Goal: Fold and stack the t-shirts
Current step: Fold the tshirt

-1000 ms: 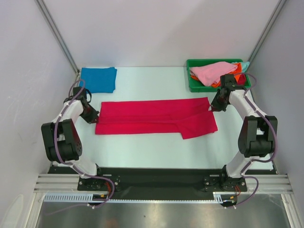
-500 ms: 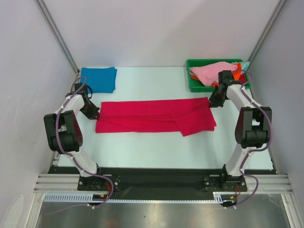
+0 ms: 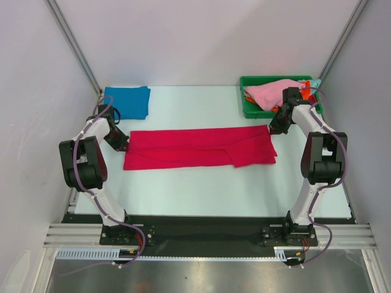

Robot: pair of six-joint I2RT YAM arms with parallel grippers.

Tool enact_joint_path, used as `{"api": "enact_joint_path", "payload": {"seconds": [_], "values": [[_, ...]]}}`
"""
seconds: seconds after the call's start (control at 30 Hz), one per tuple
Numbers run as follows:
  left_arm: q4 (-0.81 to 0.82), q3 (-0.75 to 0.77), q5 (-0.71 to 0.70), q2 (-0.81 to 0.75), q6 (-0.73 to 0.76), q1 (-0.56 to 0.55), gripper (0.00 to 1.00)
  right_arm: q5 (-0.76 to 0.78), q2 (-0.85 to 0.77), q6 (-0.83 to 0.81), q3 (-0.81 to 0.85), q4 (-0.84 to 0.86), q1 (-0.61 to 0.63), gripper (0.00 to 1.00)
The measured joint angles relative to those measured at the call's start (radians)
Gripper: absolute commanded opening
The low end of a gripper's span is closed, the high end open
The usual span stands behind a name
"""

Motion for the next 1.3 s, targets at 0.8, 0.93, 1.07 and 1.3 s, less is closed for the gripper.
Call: {"api": "enact_joint_path", "payload": {"seconds": [0.8,0.93,1.07,1.3], "values": [[0.026,-0.056,-0.131,-0.300,0.132,-0.142,0.49,0.105,0.026,-0.130,0.215,-0.114,0.103,0.56],[0.174,-0.229,0.073,-0.411,0.125,-0.215,0.42,-0.014,-0.108,-0.061,0.081,-0.017,0.275,0.48],[0.245,-0.286,0.180,-0.319,0.132,-0.218,0.40,-0.074,-0.123,0.040,-0.031,0.088,0.443,0.40],[0.300,-0.286,0.225,-0.185,0.166,-0.197,0.38,-0.073,-0.064,0.158,-0.093,0.180,0.580,0.34]]}}
